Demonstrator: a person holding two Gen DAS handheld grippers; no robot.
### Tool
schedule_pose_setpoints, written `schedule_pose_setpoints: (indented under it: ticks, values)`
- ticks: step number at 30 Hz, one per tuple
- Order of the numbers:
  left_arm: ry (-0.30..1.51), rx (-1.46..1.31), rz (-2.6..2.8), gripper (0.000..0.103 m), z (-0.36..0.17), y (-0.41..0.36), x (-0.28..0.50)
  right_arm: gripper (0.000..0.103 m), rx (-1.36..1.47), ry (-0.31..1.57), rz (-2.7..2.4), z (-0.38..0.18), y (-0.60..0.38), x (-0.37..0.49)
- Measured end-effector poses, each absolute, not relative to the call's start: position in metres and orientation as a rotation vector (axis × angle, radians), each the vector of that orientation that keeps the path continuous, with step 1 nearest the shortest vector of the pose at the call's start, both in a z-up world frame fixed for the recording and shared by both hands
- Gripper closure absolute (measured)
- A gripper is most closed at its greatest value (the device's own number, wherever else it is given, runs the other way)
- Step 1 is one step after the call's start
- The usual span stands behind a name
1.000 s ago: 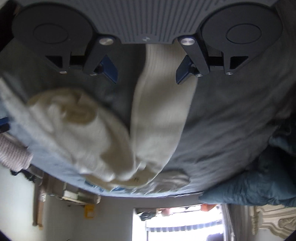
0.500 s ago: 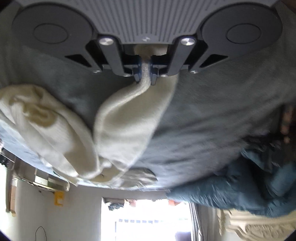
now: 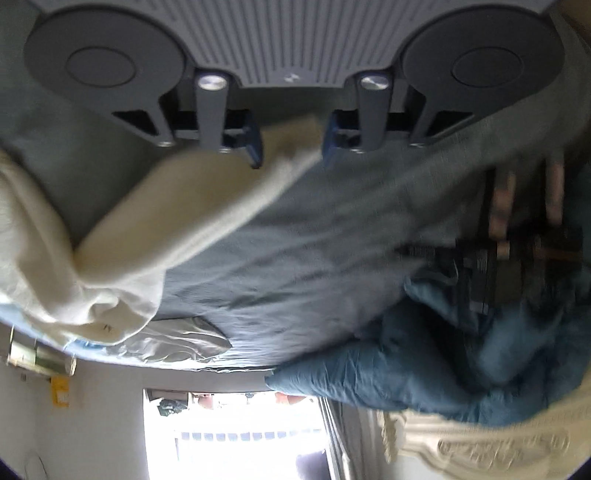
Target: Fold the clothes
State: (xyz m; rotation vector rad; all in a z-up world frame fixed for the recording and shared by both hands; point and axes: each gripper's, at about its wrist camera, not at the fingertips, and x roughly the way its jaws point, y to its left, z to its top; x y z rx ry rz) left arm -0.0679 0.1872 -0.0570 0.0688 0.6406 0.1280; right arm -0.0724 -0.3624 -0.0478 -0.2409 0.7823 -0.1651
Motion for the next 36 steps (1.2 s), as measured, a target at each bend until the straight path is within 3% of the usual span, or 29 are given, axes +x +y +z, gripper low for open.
schedule_pose_setpoints:
  ticks: [2,4,8,12,16,18,24,25,26,27,28,36]
  values:
    - [0.631,0.03,0.143,0.049,-0.054,0.195,-0.087,0.057,-0.244,0.753,-0.169,-0.045,-0.361,-0.088]
    - [0.602,0.005,0.171,0.049,-0.047,0.198,-0.108,0.047,-0.241,0.694,-0.182,-0.036,-0.358,-0.105]
    - [0.584,-0.03,0.002,0.049,-0.033,0.18,-0.126,0.041,-0.149,0.562,-0.151,-0.006,-0.358,-0.134]
    - [0.55,-0.088,-0.264,0.049,-0.03,0.129,-0.118,0.041,-0.024,0.53,0.11,-0.002,-0.321,-0.133]
    - [0.553,-0.14,-0.459,0.05,-0.046,0.068,-0.09,0.043,-0.106,0.526,0.386,-0.019,-0.246,-0.124]
    - [0.567,-0.127,-0.484,0.061,-0.055,0.045,-0.076,0.043,-0.196,0.514,0.471,-0.029,-0.211,-0.12]
    - [0.654,-0.148,-0.442,0.068,-0.084,0.013,-0.042,0.045,-0.412,0.566,0.502,-0.065,-0.156,-0.098]
    - [0.667,-0.174,-0.441,0.074,-0.088,0.012,-0.038,0.052,-0.436,0.586,0.489,-0.071,-0.152,-0.096]
    - [0.674,-0.204,-0.437,0.091,-0.092,0.013,-0.034,0.075,-0.446,0.603,0.473,-0.077,-0.152,-0.093]
    - [0.68,-0.232,-0.428,0.093,-0.095,0.015,-0.032,0.091,-0.434,0.626,0.459,-0.079,-0.153,-0.088]
    - [0.682,-0.263,-0.421,0.094,-0.096,0.021,-0.031,0.099,-0.394,0.643,0.445,-0.079,-0.154,-0.086]
    - [0.6,-0.404,-0.388,0.096,-0.07,0.058,-0.056,0.103,-0.084,0.51,0.257,-0.033,-0.232,-0.117]
